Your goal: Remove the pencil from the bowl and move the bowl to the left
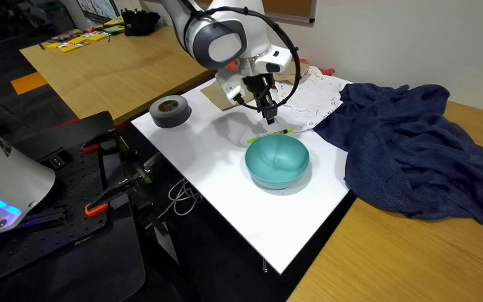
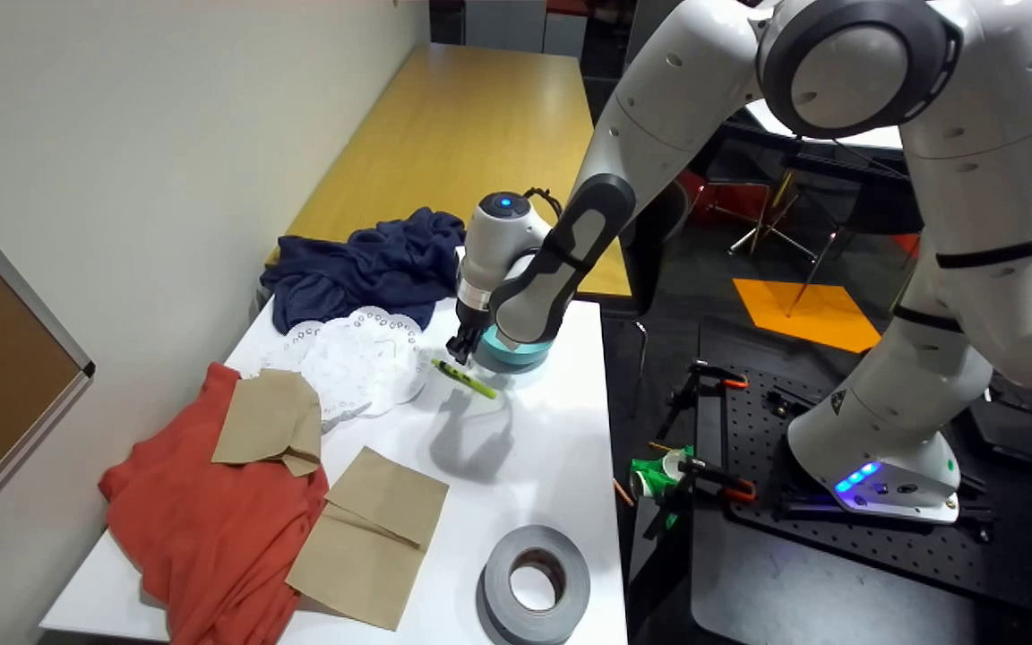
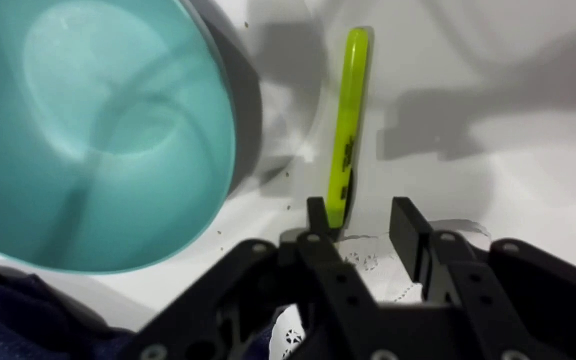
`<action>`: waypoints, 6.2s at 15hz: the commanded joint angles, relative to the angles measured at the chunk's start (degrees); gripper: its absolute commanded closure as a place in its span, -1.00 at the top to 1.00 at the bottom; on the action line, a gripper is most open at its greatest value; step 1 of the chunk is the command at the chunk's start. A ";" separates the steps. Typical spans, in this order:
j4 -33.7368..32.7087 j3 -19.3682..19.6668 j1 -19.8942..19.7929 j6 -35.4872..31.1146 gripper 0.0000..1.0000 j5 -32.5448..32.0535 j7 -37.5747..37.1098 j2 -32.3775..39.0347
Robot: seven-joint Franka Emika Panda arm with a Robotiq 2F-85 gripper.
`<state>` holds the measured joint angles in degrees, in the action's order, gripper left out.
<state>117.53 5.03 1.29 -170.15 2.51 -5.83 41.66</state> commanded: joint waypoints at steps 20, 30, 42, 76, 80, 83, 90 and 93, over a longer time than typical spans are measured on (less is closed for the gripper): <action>-2.44 4.66 -0.67 13.35 1.00 1.93 -9.17 -1.95; -5.97 3.24 -3.09 12.11 0.13 1.83 -8.75 4.05; -4.92 4.19 -2.00 11.14 -0.98 1.77 -9.85 1.54; 5.38 -8.90 9.17 4.70 -0.98 -0.28 -2.63 -5.02; 4.39 -7.62 10.98 4.02 -0.38 -1.51 -3.21 -3.33; 4.73 -5.73 13.13 3.42 0.05 -2.89 -4.11 -4.46; 8.85 0.95 19.03 3.21 1.00 -4.43 -8.31 -12.37; 10.48 2.55 19.76 4.08 1.00 -5.64 -9.23 -15.67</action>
<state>124.06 5.65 19.75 -166.94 -0.96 -12.48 31.13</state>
